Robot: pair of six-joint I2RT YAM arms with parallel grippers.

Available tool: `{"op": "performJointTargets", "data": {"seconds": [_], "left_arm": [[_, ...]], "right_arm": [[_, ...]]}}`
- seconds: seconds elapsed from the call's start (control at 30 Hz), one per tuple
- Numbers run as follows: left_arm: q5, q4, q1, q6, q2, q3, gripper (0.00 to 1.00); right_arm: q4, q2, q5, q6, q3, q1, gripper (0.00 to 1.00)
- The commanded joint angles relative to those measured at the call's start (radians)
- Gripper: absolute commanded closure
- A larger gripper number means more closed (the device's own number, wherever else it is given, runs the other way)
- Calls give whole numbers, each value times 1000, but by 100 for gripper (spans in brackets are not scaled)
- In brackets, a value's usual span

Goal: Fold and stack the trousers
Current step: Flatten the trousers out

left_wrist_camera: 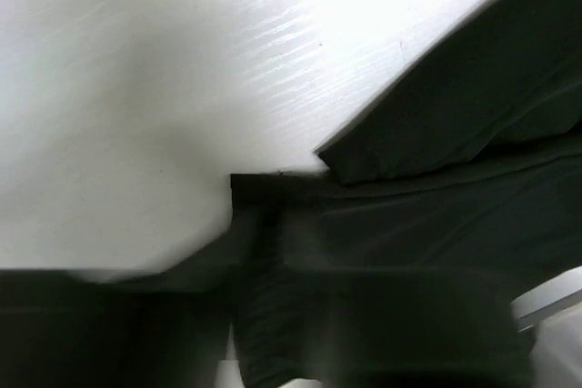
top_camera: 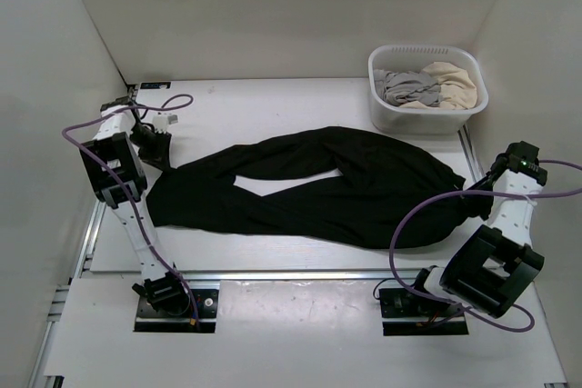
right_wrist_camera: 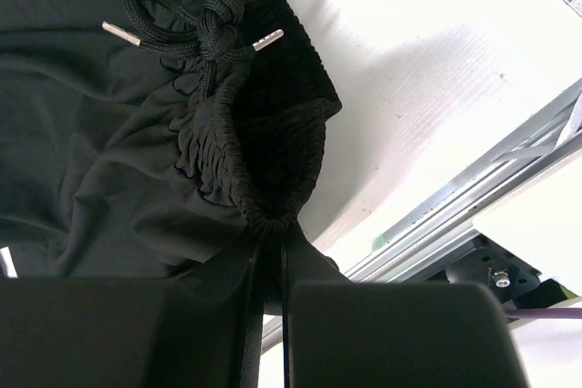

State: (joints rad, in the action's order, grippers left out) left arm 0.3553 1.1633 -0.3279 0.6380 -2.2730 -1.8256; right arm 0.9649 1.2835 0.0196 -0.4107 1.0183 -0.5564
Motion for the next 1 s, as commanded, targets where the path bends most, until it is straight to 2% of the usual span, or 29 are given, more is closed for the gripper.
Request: {"op": "performJointTargets", "data": {"seconds": [0.0,0.03,0.27,0.47,0.57,0.6,0.63,0.8,0.97], "left_arm": [[30,-22,-5,-11,98,-12,46],[30,-34,-5,-11,98,-12,19],[-3,-63,-5,-20,64,43,13],[-49,-74,-5,-20,4,91,34],[3,-74,-5,-31,-16,82,60],[14,-74,-5,-41,-16,81,80],[23,-74,-5,-41,-16,69,86],[36,-74,-5,-18,45,69,86],[114,-28,-28,-4,139,-10,86]], "right_arm": [[-2,-27,-13,1,12,-5,100],[-2,-27,-14,1,2,-5,100],[-11,-46,-14,10,-30,-5,100],[-22,-46,-14,19,-40,-5,100],[-22,-26,-23,19,-40,-5,100],[-22,-26,-23,19,-29,-5,100],[-22,-26,-23,29,-29,-5,100],[-22,-16,-23,29,-6,-5,100],[-12,-16,-43,29,26,-5,100]]}}
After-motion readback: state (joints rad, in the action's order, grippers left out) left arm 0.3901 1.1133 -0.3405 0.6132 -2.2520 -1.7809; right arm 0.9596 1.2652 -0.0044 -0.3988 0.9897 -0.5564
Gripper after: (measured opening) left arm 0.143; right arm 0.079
